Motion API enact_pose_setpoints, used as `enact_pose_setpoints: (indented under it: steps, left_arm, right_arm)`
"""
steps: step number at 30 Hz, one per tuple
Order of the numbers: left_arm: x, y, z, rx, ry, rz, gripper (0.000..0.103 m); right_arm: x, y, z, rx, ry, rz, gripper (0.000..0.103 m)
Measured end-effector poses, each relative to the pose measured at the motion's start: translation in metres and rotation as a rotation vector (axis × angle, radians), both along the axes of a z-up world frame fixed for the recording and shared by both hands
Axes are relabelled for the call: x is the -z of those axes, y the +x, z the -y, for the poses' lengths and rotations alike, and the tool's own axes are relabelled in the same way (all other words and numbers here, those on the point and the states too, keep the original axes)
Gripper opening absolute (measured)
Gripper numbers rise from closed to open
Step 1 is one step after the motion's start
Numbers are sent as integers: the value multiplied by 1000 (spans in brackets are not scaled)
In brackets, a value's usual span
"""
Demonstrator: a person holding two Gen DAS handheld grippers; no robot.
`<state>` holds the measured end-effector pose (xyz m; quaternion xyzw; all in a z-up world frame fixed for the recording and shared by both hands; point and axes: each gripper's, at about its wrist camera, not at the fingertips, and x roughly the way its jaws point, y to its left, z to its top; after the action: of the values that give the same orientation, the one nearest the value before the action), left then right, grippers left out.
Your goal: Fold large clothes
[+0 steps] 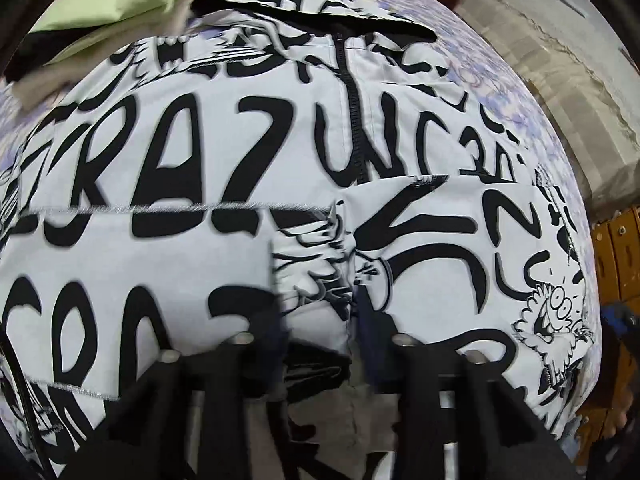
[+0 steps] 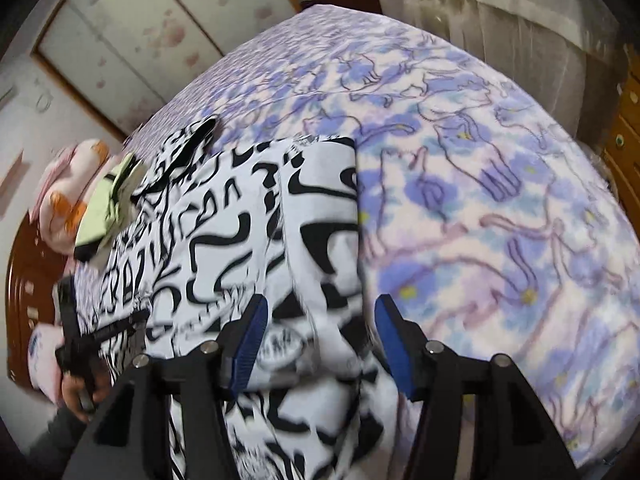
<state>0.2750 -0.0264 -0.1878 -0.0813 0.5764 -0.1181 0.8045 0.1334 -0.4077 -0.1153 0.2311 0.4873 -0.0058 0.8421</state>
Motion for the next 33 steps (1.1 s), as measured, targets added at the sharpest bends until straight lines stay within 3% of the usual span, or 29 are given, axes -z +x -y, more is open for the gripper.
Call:
enact_pose_setpoints:
  steps: [5,8,10,13,16,18,20,23,25,26,27,30,33]
  left_arm:
    - [-45,20,2,-11,11,192,18]
    - [-52,32,-5,-60,35,244,18]
    - [-37,41,-9,-79,73,212,19]
    - [-2,46,-19,-89,92,97,24]
    - [11,40,-24,-118,74,100,28]
    - [8,37,-19,-103,83,123,25]
    - [7,35,-14,-84,112,163,25]
    - [11,36,-10,-68,164,131,30]
    - [7,34,-9,-61,171,114,36]
    - [3,30,-10,-53,169,105,48]
    - [-1,25,-12,-47,164,98,60]
    - [-11,0,-18,-36,149,111,64]
    - [-8,-21,-25,-33,140,86,64]
  right_arm:
    - [16,48,5,14,-30,-16,56]
    - [33,74,5,14,-22,-43,56]
    - [44,88,7,25,-20,-66,56]
    - [60,104,8,42,-6,-94,56]
    - [67,111,6,54,-23,-80,56]
    - [59,112,-1,21,-106,-39,2]
    - [57,114,-2,22,-153,-35,2]
    - [65,114,-1,17,-186,-81,7]
    - [54,105,-2,4,-176,-104,14]
    - [49,98,-3,-12,-164,-102,18]
    - [40,84,-6,-39,-157,-90,26]
    - [24,44,-20,-111,-193,-51,46]
    - [21,-8,-30,-179,-230,-41,48]
